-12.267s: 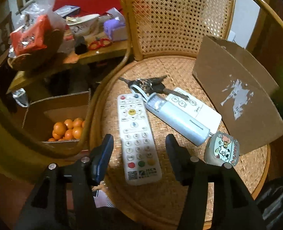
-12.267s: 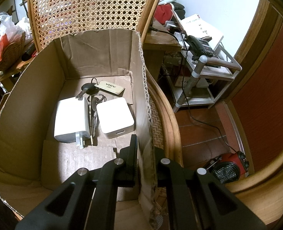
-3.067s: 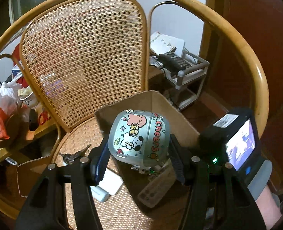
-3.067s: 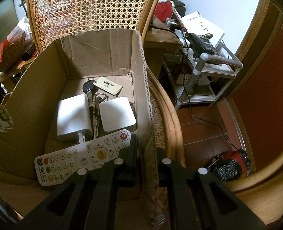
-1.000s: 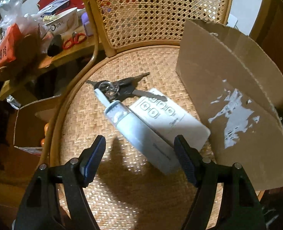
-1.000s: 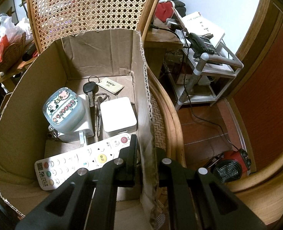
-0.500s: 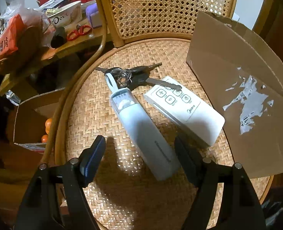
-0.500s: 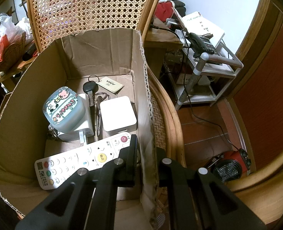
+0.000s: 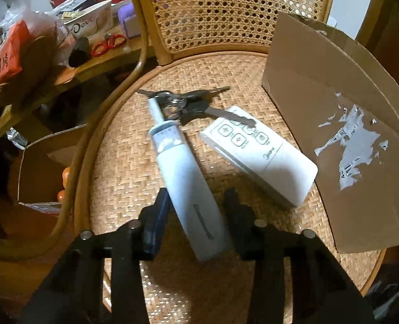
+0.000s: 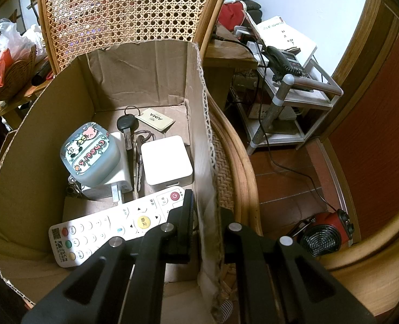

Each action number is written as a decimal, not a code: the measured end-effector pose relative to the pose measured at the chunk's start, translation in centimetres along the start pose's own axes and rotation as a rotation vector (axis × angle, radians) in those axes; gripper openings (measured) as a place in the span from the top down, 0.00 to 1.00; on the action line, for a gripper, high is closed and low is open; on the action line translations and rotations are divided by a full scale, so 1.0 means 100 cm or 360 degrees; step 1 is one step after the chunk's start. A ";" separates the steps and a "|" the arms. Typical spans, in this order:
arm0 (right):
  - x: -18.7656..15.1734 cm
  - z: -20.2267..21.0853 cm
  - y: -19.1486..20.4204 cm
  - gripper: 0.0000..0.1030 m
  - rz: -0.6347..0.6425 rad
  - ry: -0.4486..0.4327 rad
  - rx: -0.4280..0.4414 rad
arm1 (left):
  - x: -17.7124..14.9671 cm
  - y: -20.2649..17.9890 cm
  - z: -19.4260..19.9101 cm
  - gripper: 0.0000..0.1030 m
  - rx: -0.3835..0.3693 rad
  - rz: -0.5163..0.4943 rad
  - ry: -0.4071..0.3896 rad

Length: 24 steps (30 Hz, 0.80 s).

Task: Organize rigid objects
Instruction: 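Move the left gripper back over the white power bank on the seat, then grasp the white power bank with the left gripper and lift it toward the box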

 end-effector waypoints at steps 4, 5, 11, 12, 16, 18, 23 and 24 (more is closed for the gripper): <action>0.000 0.000 0.000 0.88 0.0000 0.0000 0.0000 | 0.000 0.009 0.007 0.71 -0.0014 0.0035 -0.0026; 0.001 0.000 -0.001 0.88 0.0000 0.0000 0.0001 | 0.002 0.012 0.010 0.73 -0.0026 0.0046 -0.0041; 0.001 0.000 -0.001 0.88 -0.0001 0.0000 0.0001 | 0.011 0.022 0.032 0.75 -0.0020 0.0068 -0.0127; 0.001 0.000 -0.001 0.88 -0.0001 0.0000 0.0001 | 0.013 0.023 0.036 0.75 -0.0019 0.0068 -0.0137; 0.000 0.000 -0.001 0.88 -0.0001 0.0000 0.0000 | 0.019 0.027 0.053 0.75 -0.0032 0.0078 -0.0193; 0.001 0.000 -0.001 0.88 0.0000 0.0000 0.0001 | 0.024 0.028 0.062 0.75 -0.0041 0.0074 -0.0219; 0.000 0.000 0.000 0.88 0.0000 0.0001 0.0001 | 0.033 0.026 0.083 0.75 -0.0056 0.0076 -0.0294; 0.001 0.000 -0.001 0.88 -0.0001 0.0000 0.0000 | 0.036 0.025 0.089 0.75 -0.0062 0.0074 -0.0315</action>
Point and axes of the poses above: each gripper's, at about its wrist camera, not at the fingertips, and z roughly against the way its jaws point, y to its left, x to its top, the point moved 5 cm from there along -z, roughly the way its jaws point, and after that the axes turned 15 degrees about x, right-handed, at the moved point
